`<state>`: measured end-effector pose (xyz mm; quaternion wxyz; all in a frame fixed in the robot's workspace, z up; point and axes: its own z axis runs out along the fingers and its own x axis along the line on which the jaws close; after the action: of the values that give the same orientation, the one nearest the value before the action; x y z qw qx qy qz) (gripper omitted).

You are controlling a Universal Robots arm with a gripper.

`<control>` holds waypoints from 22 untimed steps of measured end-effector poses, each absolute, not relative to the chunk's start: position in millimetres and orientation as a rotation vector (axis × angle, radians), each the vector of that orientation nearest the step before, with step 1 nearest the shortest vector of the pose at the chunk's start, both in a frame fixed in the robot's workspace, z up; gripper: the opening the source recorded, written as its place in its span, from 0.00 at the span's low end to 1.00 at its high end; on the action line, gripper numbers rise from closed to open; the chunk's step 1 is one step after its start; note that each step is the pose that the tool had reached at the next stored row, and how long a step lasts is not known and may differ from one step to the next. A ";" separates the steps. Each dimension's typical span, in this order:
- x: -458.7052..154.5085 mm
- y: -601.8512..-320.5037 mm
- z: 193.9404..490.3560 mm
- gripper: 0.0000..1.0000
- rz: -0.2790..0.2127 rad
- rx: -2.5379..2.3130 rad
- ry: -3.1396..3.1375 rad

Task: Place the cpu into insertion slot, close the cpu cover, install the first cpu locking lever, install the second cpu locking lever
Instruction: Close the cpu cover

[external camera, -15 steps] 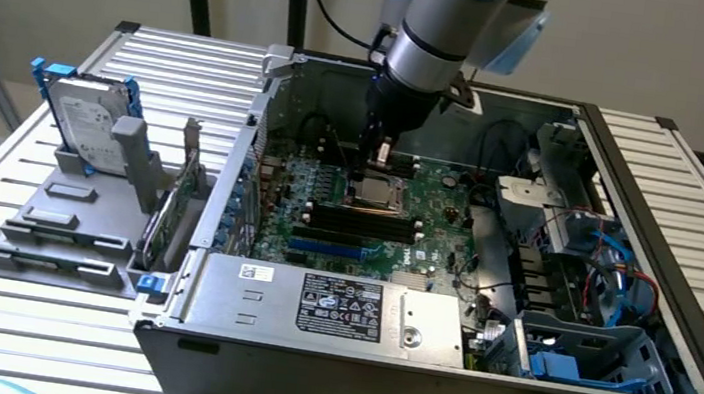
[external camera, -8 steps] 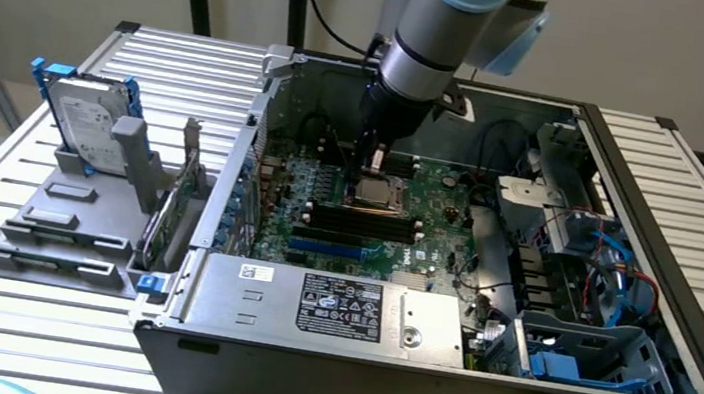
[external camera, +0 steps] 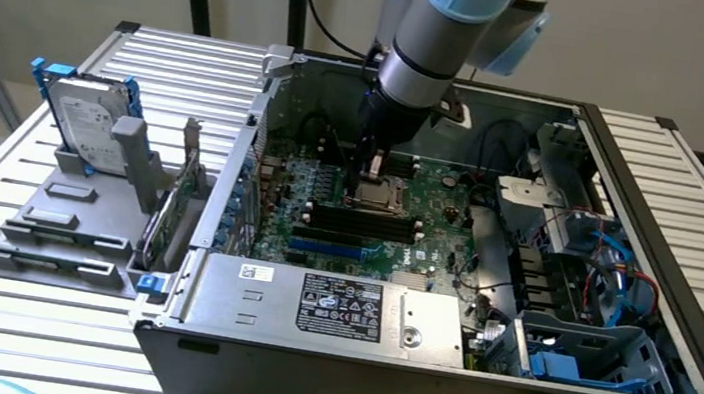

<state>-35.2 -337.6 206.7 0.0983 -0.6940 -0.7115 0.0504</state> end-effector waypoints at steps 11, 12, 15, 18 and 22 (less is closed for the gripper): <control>-35.2 -337.7 200.3 0.11 0.137 -2.047 -2.101; -35.2 -337.6 200.8 0.11 0.136 -2.047 -2.101; -35.1 -337.8 209.0 0.11 0.138 -2.045 -2.099; -35.6 -339.0 218.7 0.11 0.140 -2.045 -2.099; -39.4 -343.4 228.9 0.11 0.140 -2.045 -2.099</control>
<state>-39.4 -343.4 228.9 0.1039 -0.6933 -0.7116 0.0474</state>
